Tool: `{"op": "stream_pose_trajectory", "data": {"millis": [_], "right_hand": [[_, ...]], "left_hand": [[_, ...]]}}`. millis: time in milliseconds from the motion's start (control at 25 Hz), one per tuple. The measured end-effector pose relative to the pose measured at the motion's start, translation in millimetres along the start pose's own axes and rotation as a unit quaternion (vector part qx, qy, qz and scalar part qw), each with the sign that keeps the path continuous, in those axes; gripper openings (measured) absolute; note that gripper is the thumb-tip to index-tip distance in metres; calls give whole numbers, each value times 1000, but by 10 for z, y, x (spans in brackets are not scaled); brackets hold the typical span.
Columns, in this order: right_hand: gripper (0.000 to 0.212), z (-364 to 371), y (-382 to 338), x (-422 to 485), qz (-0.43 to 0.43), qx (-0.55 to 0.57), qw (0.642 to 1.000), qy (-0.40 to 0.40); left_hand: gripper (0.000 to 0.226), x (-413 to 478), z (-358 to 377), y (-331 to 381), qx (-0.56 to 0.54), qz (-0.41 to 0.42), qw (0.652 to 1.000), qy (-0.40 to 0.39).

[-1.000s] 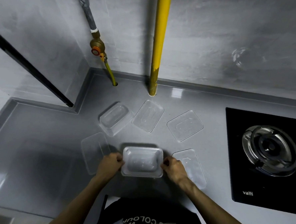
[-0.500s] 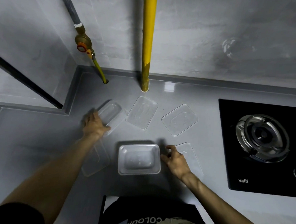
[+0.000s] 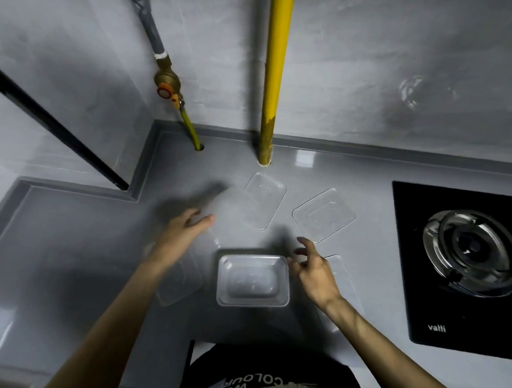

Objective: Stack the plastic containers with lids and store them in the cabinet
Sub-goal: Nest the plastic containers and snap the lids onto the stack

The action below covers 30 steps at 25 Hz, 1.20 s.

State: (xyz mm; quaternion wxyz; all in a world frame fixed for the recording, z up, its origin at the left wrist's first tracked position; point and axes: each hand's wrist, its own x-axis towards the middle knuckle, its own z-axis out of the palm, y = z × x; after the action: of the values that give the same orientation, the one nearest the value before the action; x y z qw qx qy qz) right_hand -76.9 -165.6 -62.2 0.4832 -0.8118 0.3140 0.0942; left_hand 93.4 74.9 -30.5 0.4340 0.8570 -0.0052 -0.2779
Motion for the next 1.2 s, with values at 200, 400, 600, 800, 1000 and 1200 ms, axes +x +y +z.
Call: {"op": "stream_pose_trajectory", "data": {"millis": [200,400,600,800,1000,1200], "right_hand": [[35,104,-134,-17,-21,13,1000,-4],[12,-36,70,-131,-30,-79,996,38],[16,35,160,-131,-12,-66,997,-23],[17,140,259,-55,19,-44,998,-34],[22,198,391,22,45,-62,996,-35],[32,261,475,47,64,-83,994,-43]], "left_hand": [[56,-481,324,62,-59,-52,989,-127],[62,-582,466,14,-134,-114,977,-119],[47,-615,473,-117,114,-1,993,-9],[23,-634,570,-265,250,11,968,-18],[25,-549,726,-459,263,-9,964,-45],[27,-489,768,-647,270,-13,962,-30]]}}
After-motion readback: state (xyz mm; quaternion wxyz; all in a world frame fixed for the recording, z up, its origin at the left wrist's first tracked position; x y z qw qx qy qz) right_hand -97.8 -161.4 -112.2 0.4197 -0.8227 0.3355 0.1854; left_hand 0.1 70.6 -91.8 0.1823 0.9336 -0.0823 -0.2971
